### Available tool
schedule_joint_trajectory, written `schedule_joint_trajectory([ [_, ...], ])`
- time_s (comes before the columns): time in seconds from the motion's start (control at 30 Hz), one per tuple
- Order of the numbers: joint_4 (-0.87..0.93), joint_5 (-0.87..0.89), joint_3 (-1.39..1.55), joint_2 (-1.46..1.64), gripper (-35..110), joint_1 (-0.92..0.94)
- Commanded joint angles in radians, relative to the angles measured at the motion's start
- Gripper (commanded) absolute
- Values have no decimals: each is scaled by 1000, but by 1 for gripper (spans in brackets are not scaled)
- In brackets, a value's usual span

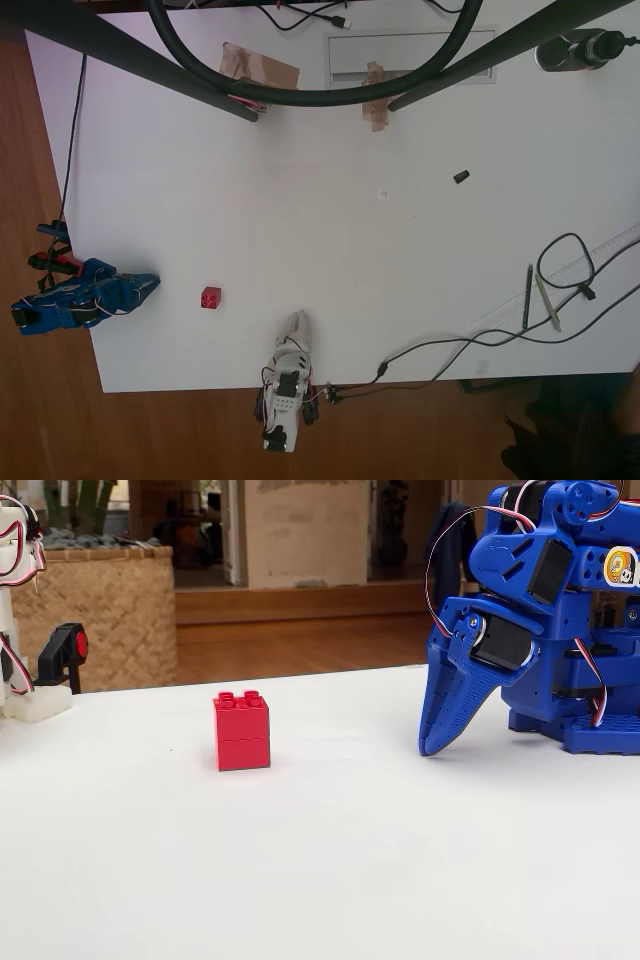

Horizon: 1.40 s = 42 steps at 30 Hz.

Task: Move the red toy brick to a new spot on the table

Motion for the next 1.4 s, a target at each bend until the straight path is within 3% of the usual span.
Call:
schedule_joint_trajectory([
  [0.0, -15, 5, 32, 31, 0, 6],
  [0.77, -14, -20, 32, 31, 0, 8],
  [0.93, -12, -100, 12, 21, 0, 37],
  [1.13, -241, -130, -316, -399, 0, 89],
  [1.37, -282, -100, -888, -920, 1, 137],
])
